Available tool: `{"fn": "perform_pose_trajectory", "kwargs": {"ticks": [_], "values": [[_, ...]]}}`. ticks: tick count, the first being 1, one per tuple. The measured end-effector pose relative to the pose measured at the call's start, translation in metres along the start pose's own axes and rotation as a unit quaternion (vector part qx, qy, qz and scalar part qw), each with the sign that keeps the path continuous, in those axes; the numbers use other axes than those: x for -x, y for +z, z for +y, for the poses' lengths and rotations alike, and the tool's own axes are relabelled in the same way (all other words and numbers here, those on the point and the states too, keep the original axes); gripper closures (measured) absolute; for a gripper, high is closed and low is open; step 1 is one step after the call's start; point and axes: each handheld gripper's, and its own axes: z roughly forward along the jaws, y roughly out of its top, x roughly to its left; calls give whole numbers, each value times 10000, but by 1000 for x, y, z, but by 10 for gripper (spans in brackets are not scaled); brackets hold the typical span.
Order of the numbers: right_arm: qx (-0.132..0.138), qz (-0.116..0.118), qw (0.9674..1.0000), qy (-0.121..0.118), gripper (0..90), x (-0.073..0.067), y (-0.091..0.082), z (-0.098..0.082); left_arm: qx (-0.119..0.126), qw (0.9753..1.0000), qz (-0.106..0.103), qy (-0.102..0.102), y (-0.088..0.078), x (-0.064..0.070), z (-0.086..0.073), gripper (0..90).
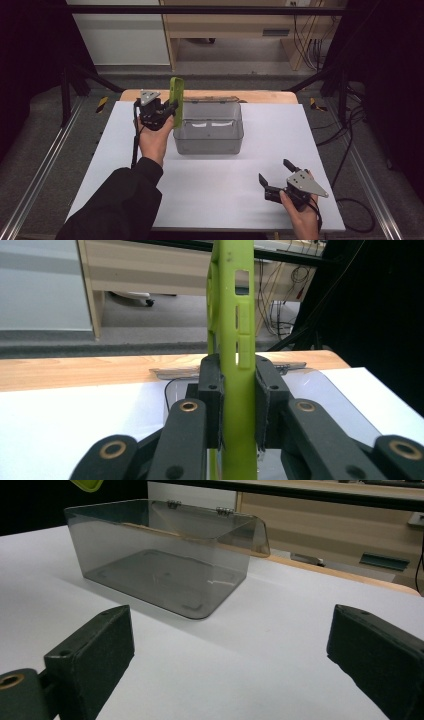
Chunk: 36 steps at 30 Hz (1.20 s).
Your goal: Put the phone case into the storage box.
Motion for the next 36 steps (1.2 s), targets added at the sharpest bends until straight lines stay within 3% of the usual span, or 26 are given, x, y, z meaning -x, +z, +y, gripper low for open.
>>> {"fn": "perform_pose_trajectory", "kwargs": {"ticks": [6,9,19,36], "values": [[-65,30,9999,-77,47,-2,2,0,-114,9997,89,199,2,7,1,773],[-97,28,9999,-105,46,-2,3,-1,-154,9996,154,168,6,8,0,773],[-92,42,9999,-102,45,-2,2,-1,-291,9985,287,361,21,17,-9,773],[-70,31,9999,-73,44,-2,2,-1,-379,9981,364,320,27,14,-12,773]]}}
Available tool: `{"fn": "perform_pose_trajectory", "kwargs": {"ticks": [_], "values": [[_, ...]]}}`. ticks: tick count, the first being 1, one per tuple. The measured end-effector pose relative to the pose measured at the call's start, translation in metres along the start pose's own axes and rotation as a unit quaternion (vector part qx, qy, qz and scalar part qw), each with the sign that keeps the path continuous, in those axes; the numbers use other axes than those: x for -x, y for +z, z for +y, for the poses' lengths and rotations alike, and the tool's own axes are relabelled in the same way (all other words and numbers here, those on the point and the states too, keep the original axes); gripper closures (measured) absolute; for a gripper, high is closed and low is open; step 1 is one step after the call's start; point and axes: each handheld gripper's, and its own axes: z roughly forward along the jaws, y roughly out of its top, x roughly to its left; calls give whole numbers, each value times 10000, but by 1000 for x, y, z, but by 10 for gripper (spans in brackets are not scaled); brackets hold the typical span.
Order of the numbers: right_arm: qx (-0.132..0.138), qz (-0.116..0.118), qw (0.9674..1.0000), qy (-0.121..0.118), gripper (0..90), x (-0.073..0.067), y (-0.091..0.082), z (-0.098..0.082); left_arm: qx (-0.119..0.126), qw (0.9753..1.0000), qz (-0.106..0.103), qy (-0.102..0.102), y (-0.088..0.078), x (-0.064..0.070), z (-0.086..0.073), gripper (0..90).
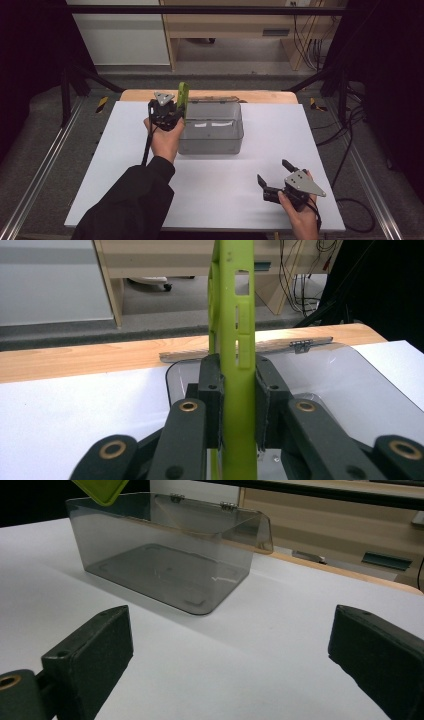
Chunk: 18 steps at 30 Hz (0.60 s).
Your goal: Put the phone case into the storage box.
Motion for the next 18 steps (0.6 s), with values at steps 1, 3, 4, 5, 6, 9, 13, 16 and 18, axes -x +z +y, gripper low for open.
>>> {"fn": "perform_pose_trajectory", "kwargs": {"ticks": [1,3,4,5,6,9,13,16,18], "values": [[5,3,10000,-1,44,0,0,0,-9,10000,0,5,0,0,0,773],[22,12,10000,15,43,0,0,0,-24,10000,-3,-14,0,0,-1,773],[20,8,10000,19,43,0,0,0,-27,10000,-6,-31,0,-1,-1,773],[20,8,10000,19,43,0,0,0,-27,10000,-6,-31,0,-1,-1,773],[19,14,10000,22,43,0,0,0,-27,10000,6,-42,0,-1,-1,773],[11,21,10000,5,42,0,0,0,-23,10000,16,-74,-1,-3,0,773],[9,31,10000,-3,42,-1,0,0,-49,10000,58,-42,-1,-4,-1,773],[12,44,10000,-9,41,-1,0,0,-79,9999,83,-6,0,-5,-1,773],[6,49,10000,-6,41,-1,0,0,-96,9999,88,-7,1,-5,-1,773]]}}
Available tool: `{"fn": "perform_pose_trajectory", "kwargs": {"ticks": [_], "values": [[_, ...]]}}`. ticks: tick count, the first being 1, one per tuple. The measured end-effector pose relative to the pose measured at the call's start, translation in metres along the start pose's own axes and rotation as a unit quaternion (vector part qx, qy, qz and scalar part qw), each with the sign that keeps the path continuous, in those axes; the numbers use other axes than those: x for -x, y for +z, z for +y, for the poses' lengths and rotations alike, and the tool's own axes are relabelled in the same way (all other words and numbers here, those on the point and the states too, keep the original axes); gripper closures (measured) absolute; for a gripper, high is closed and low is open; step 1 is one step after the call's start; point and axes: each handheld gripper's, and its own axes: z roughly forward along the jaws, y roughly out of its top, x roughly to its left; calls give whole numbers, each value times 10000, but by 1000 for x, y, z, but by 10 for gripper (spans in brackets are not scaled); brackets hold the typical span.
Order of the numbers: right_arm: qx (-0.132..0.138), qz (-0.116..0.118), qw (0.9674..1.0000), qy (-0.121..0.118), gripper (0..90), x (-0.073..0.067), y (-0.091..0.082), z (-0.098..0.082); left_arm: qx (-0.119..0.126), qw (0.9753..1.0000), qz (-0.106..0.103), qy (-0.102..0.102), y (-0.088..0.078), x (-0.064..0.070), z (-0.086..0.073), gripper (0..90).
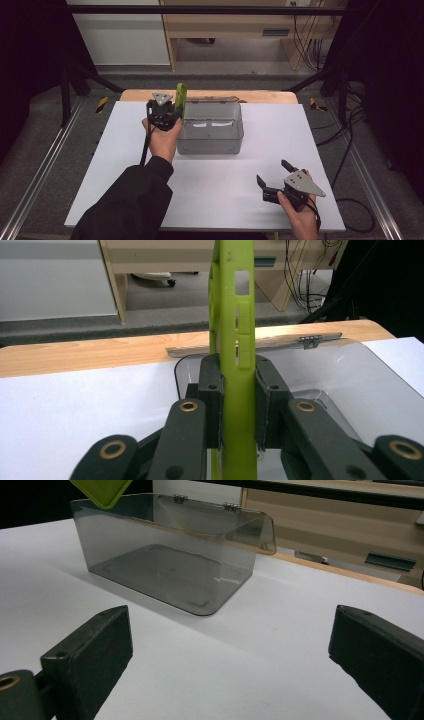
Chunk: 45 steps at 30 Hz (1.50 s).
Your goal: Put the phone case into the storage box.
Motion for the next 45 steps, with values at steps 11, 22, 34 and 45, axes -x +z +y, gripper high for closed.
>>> {"fn": "perform_pose_trajectory", "kwargs": {"ticks": [11,22,34,45], "values": [[-19,14,10000,13,41,-1,1,0,-90,9999,45,42,2,-3,-3,773],[-36,38,10000,6,41,-1,2,-1,-257,9996,51,-72,9,-9,-12,773],[-45,40,10000,25,41,-1,3,-1,-356,9994,40,-26,16,-5,-16,773],[-46,80,9999,61,41,-1,3,-1,-371,9993,-23,-77,19,-5,-20,773]]}}
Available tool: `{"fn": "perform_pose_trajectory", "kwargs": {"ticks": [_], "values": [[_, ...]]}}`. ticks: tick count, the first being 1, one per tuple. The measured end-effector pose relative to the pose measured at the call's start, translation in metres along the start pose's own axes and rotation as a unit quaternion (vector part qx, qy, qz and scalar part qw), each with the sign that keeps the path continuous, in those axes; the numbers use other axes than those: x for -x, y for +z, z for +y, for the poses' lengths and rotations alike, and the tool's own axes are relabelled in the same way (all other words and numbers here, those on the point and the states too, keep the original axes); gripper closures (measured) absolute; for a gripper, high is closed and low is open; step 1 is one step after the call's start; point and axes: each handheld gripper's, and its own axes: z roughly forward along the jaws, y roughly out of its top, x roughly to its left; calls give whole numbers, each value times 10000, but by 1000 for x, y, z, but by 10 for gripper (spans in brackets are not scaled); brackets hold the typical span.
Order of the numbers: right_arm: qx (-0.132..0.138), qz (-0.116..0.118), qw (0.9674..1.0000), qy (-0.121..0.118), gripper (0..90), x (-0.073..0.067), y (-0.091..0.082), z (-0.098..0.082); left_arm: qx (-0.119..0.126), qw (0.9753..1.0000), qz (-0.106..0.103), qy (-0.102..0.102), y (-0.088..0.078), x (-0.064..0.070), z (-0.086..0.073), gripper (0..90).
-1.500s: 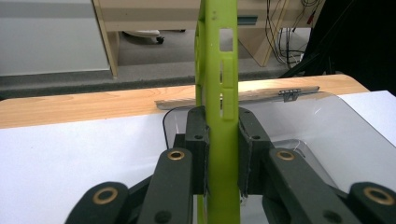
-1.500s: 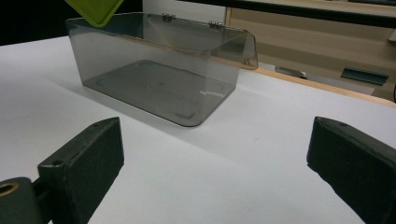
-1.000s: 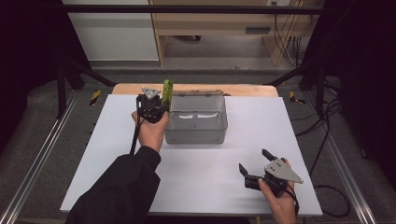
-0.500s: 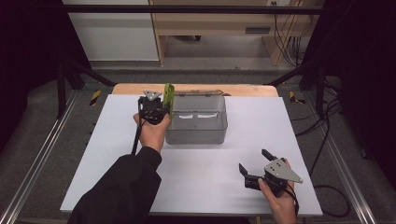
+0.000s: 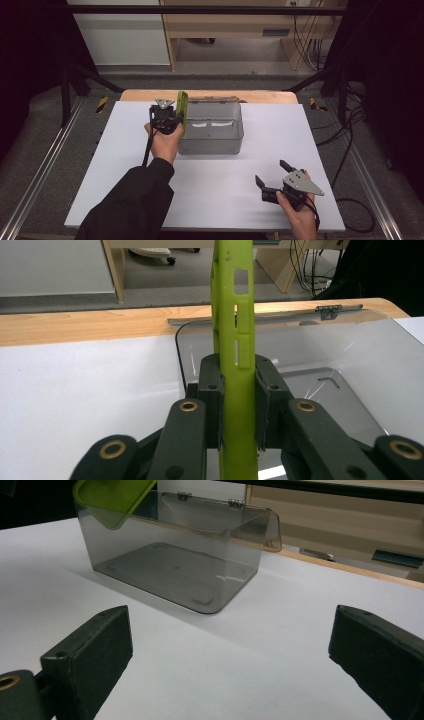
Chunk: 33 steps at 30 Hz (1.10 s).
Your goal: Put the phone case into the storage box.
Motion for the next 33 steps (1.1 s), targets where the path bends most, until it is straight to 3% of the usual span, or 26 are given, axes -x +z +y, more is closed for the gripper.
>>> {"fn": "perform_pose_trajectory", "kwargs": {"ticks": [33], "values": [[-24,-5,10000,-17,41,0,0,0,-141,9999,-7,-24,10,1,-9,772]]}}
